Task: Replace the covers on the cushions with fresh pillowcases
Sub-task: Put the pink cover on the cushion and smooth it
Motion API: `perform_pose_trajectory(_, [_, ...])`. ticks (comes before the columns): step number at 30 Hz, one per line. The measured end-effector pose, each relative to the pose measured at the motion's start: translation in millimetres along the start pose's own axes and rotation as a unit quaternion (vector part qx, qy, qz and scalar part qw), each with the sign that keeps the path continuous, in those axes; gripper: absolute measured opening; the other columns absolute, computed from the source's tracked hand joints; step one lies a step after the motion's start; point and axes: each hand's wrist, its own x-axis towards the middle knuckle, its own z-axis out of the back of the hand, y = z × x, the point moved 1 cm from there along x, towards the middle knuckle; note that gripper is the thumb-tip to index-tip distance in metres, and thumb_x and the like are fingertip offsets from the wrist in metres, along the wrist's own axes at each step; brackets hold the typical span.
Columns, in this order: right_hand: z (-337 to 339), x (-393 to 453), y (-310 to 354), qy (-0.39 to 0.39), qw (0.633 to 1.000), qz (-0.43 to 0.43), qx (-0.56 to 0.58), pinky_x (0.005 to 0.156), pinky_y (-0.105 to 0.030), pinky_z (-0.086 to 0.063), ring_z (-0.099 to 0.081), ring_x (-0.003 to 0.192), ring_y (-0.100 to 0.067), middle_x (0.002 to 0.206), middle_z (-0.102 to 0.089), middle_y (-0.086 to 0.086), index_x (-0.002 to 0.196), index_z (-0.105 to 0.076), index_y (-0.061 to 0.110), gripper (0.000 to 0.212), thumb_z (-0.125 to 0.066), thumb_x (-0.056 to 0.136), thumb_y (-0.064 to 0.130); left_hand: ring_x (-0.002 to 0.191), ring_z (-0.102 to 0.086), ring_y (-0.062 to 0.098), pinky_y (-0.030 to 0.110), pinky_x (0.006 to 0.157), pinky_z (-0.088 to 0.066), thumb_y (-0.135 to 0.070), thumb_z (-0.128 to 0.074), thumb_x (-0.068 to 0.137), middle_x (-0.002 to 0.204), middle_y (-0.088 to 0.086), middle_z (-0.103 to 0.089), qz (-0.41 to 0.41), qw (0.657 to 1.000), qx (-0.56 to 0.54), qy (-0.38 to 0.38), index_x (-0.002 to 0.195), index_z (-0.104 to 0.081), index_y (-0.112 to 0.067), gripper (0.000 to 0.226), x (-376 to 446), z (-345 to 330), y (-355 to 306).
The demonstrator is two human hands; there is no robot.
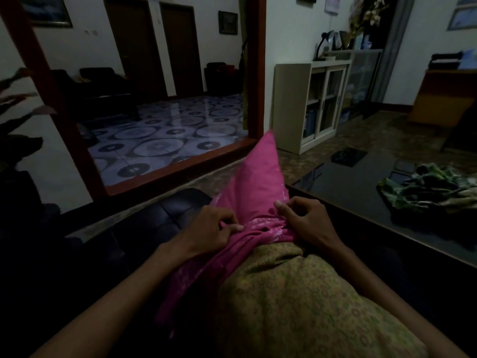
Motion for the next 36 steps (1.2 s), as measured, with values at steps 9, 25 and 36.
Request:
perform_pose_trajectory(9, [-1.1, -13.2, 10.2, 0.039, 0.999, 0.019, -0.008, 0.046, -0.025, -0.040, -0.056, 0.047, -0.006, 0.058, -0.069, 0.000, 0.068, -0.075, 0.023, 0.025, -0.084, 0.078, 0.044, 0.075, -0.065, -0.005, 0.022, 0.076, -0.053, -0.033, -0.071, 0.090, 0.083, -0.012, -0.075, 0.012, 0.984, 0.090, 0.153, 0.087, -0.076, -0.020, 0.014, 6.7, 20.8, -8.2])
perform_pose_trajectory(25, [42.5, -43.7, 37.1, 0.245, 0.969, -0.026, -0.012, 0.066, -0.029, -0.048, -0.061, 0.070, -0.009, 0.081, -0.071, -0.009, 0.087, -0.078, 0.024, 0.027, -0.076, 0.079, 0.050, 0.084, -0.069, 0.002, 0.020, 0.078, -0.053, -0.022, -0.071, 0.092, 0.092, -0.012, -0.075, -0.045, 0.994, 0.001, 0.100, 0.096, -0.078, -0.022, 0.008, 3.6, 7.7, -39.8])
perform_pose_trajectory(36, [50.8, -24.9, 28.7, 0.103, 0.982, -0.159, 0.023, 0.072, -0.036, -0.057, -0.071, 0.080, -0.020, 0.088, -0.074, -0.004, 0.097, -0.079, 0.025, 0.036, -0.082, 0.073, 0.051, 0.067, -0.059, 0.000, 0.022, 0.065, -0.046, -0.023, -0.063, 0.095, 0.081, -0.006, -0.073, -0.068, 0.974, 0.030, 0.215, 0.085, -0.072, -0.013, 0.017, -11.6, -18.1, -92.3])
